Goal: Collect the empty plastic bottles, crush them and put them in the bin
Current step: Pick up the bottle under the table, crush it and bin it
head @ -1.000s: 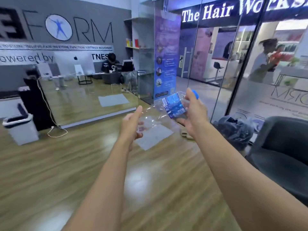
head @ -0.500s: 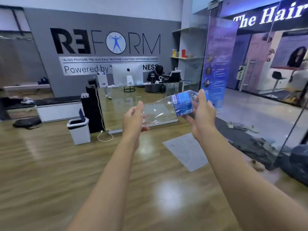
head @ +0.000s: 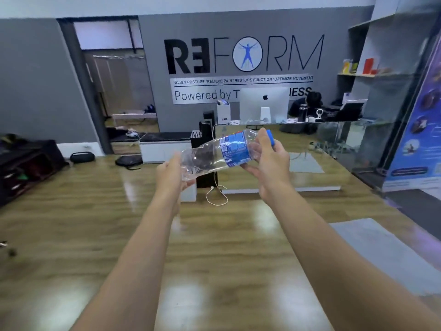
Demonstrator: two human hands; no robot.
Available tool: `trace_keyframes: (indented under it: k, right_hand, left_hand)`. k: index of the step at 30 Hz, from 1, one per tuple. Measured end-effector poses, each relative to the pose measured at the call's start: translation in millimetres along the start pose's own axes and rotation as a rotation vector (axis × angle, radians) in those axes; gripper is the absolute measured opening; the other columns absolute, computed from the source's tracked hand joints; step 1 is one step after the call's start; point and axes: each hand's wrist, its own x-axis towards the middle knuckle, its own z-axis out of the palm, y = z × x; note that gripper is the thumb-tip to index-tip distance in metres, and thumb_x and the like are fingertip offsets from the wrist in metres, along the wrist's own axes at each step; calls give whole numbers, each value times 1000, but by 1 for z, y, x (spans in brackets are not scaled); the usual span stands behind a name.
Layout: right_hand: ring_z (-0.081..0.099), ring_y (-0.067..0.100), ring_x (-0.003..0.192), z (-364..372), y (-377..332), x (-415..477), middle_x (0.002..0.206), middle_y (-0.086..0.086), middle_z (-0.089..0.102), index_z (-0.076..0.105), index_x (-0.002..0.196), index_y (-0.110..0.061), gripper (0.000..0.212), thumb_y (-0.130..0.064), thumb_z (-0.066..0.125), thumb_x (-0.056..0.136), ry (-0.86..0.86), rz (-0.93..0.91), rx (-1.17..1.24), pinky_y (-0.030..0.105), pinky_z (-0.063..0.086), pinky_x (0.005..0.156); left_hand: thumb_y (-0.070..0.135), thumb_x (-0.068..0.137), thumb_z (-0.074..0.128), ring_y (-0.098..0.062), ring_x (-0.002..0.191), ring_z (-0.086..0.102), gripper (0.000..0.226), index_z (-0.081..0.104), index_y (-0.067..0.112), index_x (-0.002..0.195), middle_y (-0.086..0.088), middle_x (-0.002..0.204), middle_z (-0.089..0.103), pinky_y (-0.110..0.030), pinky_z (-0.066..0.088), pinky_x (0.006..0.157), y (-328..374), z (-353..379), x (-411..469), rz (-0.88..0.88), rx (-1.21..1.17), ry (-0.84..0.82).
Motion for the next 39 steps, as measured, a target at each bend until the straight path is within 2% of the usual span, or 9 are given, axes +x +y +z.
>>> trace_keyframes:
  k: [5,11,15,17,20,24,33,37,39]
  right_hand:
    - [72,15,90,96,58,68,112,13,68,59,107,-11,31,-40,58,96,-63,23,-1,43,62,77]
    - [70,21,101,200,118,148,111,13,66,62,109,-13,30,-40,57,97,-93,45,-30,40,63,76]
    - [70,19,96,263,163,209,102,8,64,61,99,-20,21,-40,57,97,-91,54,-23,37,63,71]
    - [70,18,92,296,194,247,98,7,63,61,99,-18,21,-39,57,97,-93,51,-30,35,62,67]
    - [72,23,93,346,241,306,97,10,64,61,104,-15,26,-40,57,97,-109,50,-19,40,62,72]
    - [73,25,95,417,295,386,93,6,64,59,107,-13,28,-40,58,97,-121,97,8,42,62,77]
    - [75,16,86,562,396,542,96,5,68,59,106,-15,26,-39,54,99,-150,99,-75,27,60,64]
    - [73,22,94,613,442,613,101,9,67,59,110,-12,28,-38,54,99,-94,84,-112,25,58,60]
    - [72,25,98,637,461,647,103,11,67,59,109,-13,27,-37,55,98,-48,105,-129,27,59,60]
  left_hand:
    - [37,94,57,-32,103,68,39,64,5,114,-16,114,70,-43,60,82,2,-44,125,-11,-24,50]
    - [40,91,56,-27,96,71,39,65,9,113,-18,122,66,-44,58,87,17,-90,265,-41,20,44]
    - [42,92,54,-26,106,67,35,66,14,110,-11,123,66,-34,60,70,15,-111,354,-76,11,22]
    - [42,94,52,-27,108,66,33,65,15,108,-10,117,65,-35,60,70,11,-121,405,-87,24,23]
    - [38,96,52,-19,89,66,23,66,20,91,-6,101,63,-33,58,66,7,-135,480,-55,73,49]
    - [42,95,52,-27,102,67,23,68,25,91,-9,113,65,-42,61,77,6,-158,585,-59,175,53]
    - [44,95,54,-31,107,67,25,69,24,92,-13,118,67,-33,58,64,-7,-199,821,-74,226,65]
    - [42,93,60,-30,103,67,23,67,20,92,-12,114,66,-35,60,66,-22,-211,929,-132,241,-31]
    - [39,92,63,-24,91,68,22,64,18,87,-8,103,65,-36,61,68,-26,-214,982,-167,256,-85]
